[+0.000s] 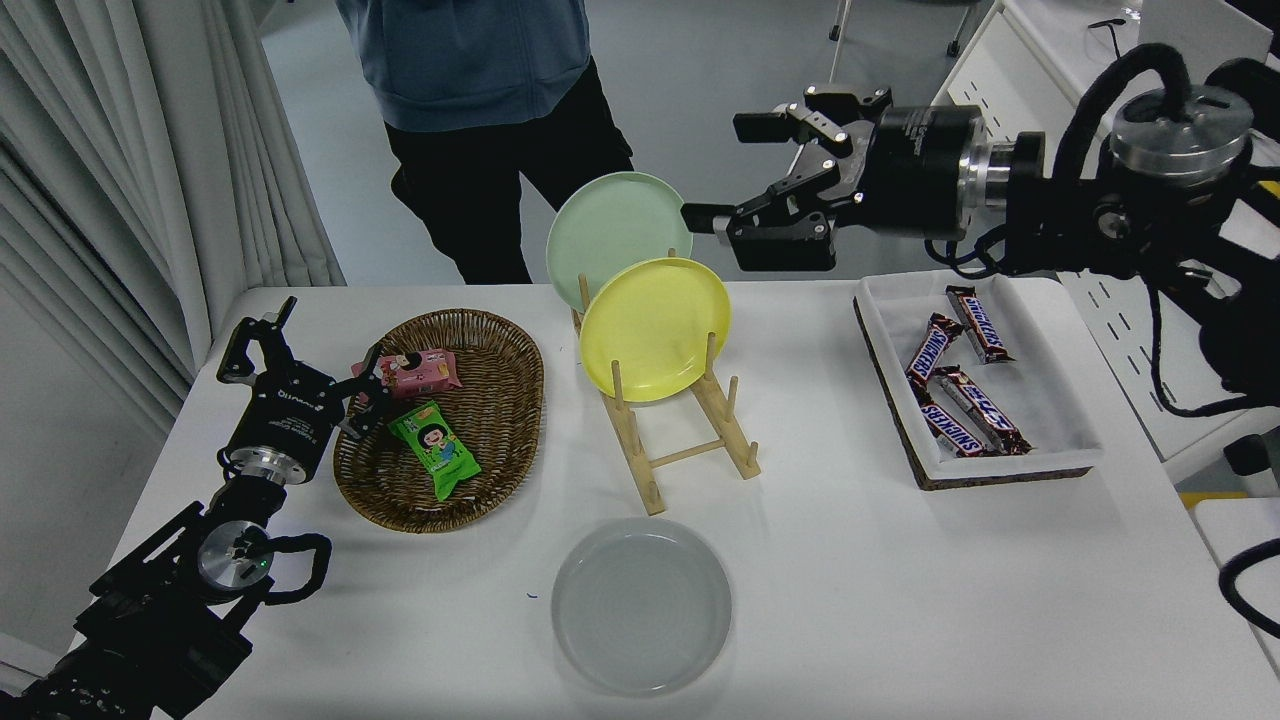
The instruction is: Place the plate on the table
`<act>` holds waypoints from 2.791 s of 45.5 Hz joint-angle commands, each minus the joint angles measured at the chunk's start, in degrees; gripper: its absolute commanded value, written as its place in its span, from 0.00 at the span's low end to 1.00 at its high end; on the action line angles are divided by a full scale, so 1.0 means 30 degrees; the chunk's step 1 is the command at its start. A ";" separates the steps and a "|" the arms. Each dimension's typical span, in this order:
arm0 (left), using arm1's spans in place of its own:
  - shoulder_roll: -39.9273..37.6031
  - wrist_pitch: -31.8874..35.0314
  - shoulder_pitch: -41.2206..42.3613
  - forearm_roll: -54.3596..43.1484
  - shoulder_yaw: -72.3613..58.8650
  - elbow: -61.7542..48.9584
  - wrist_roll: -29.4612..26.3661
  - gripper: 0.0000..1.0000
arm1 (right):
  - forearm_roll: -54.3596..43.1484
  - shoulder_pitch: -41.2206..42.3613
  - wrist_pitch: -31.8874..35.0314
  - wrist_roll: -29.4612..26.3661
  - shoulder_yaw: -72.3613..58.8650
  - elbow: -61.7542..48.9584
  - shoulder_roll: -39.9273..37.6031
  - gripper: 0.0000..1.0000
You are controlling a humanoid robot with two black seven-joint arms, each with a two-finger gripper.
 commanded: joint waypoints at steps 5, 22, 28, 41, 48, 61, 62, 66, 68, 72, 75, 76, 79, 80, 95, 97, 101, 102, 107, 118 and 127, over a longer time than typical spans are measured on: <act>0.0000 0.0000 0.0000 -0.0002 0.0000 0.0012 0.0000 1.00 | -0.5177 -0.2062 0.4814 0.7465 0.1023 -0.0733 -0.1053 1.00; 0.0000 0.0000 0.0000 -0.0002 0.0000 0.0012 -0.0029 1.00 | -0.9954 -0.7334 0.8274 0.8143 0.2664 -0.5243 0.0439 1.00; 0.0000 0.0000 0.0000 -0.0002 0.0000 -0.0017 0.0000 1.00 | -1.2649 -0.9414 0.8421 0.8143 0.4770 -0.6007 0.0850 1.00; 0.0000 0.0000 0.0000 -0.0002 0.0000 0.0012 0.0000 1.00 | -1.6138 -1.3312 1.1317 0.8143 0.8349 -0.7118 0.3427 1.00; 0.0000 0.0000 0.0000 -0.0002 0.0000 -0.0017 0.0000 1.00 | -1.6257 -1.4163 1.2932 0.8143 0.8583 -0.9168 0.4570 1.00; 0.0000 0.0000 0.0000 -0.0002 0.0000 0.0012 0.0000 1.00 | -1.6256 -1.4018 1.3987 0.8143 1.0429 -1.5643 0.7295 1.00; 0.0000 0.0000 0.0000 -0.0002 0.0000 -0.0017 0.0000 1.00 | -1.6256 -1.3988 1.3988 0.8143 1.0458 -1.5907 0.7383 1.00; 0.0000 0.0000 0.0000 -0.0002 0.0000 -0.0017 0.0000 1.00 | -1.6256 -1.3900 1.3929 0.8143 1.0400 -1.6261 0.7413 1.00; 0.0000 0.0000 0.0000 -0.0031 0.0000 0.0012 0.0000 1.00 | -1.6285 -1.3842 1.3871 0.8143 1.0400 -1.6290 0.7413 1.00; 0.0000 0.0000 0.0000 -0.0002 0.0000 0.0012 0.0000 1.00 | -1.6286 -1.3433 1.3783 0.8143 1.0342 -1.6582 0.7413 1.00; 0.0000 0.0000 0.0000 -0.0002 0.0000 -0.0017 0.0000 1.00 | -1.6286 -1.2906 1.3783 0.8143 1.0137 -1.7692 0.7559 1.00; 0.0000 0.0000 0.0000 -0.0002 0.0000 -0.0017 0.0000 1.00 | -1.6286 -1.2701 1.3783 0.8143 1.0078 -1.8190 0.7705 1.00; 0.0000 0.0000 0.0000 -0.0002 0.0000 -0.0017 0.0000 1.00 | -1.6286 -1.1852 1.3899 0.8143 0.9873 -1.9538 0.8437 1.00; 0.0000 0.0000 0.0000 -0.0002 0.0000 0.0012 0.0000 1.00 | -1.6257 -1.1617 1.3958 0.8143 0.9757 -1.9862 0.8584 1.00; 0.0000 0.0000 0.0000 -0.0002 0.0000 -0.0017 -0.0029 1.00 | -1.6286 -1.1234 1.4544 0.8143 0.7735 -2.0041 0.9347 1.00; 0.0000 0.0000 0.0000 -0.0002 0.0000 -0.0017 0.0000 1.00 | -1.6286 -1.1263 1.4486 0.8172 0.7675 -1.9807 0.9376 1.00; 0.0000 0.0000 0.0000 -0.0002 0.0000 0.0012 0.0000 1.00 | -1.6286 -1.1556 1.4281 0.8143 0.7354 -1.8842 0.9493 1.00; 0.0000 0.0000 0.0000 -0.0002 0.0000 0.0012 0.0000 1.00 | -1.6315 -1.1701 1.4194 0.8143 0.7295 -1.8520 0.9523 1.00; 0.0000 0.0000 0.0000 -0.0002 0.0000 -0.0017 0.0000 1.00 | -1.6315 -1.2346 1.3258 0.8173 0.7265 -1.7085 0.9581 1.00; 0.0000 0.0000 0.0000 -0.0002 0.0000 0.0012 0.0000 1.00 | -1.7748 -1.4133 1.1324 0.8435 0.7645 -1.4095 0.9932 1.00; 0.0000 0.0000 0.0000 -0.0002 0.0000 0.0012 0.0000 1.00 | -1.9244 -1.4603 1.1205 0.8876 0.9343 -1.3742 1.0343 1.00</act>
